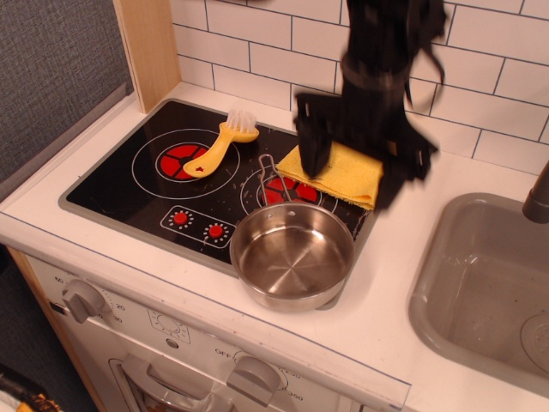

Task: Place the pot in front of the left burner

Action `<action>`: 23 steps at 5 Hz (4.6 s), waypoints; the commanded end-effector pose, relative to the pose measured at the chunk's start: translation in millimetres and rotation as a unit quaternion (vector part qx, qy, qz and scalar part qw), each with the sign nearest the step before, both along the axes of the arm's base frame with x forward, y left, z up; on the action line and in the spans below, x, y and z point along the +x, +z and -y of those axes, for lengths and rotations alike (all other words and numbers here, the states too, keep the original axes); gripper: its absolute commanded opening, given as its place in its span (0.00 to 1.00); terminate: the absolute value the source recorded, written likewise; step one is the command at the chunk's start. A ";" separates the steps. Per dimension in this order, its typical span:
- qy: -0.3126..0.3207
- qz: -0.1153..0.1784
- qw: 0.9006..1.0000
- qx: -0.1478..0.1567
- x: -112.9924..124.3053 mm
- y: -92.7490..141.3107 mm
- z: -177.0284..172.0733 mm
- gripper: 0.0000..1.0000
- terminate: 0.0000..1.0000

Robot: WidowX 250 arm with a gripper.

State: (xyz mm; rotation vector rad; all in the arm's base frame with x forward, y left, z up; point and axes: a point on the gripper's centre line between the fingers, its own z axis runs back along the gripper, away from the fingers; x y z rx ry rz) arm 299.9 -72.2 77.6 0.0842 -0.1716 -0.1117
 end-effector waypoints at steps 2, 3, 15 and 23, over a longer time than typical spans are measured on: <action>-0.036 -0.057 0.997 0.036 -50.3 -39.1 10.6 1.00 0.00; -0.033 -0.053 0.997 0.042 -48.7 -40.5 9.3 1.00 0.00; 0.190 -0.031 0.981 0.023 -18.1 -25.2 -181.2 0.00 0.00; 0.120 0.022 0.992 -0.003 -1.1 -8.8 -166.5 1.00 0.00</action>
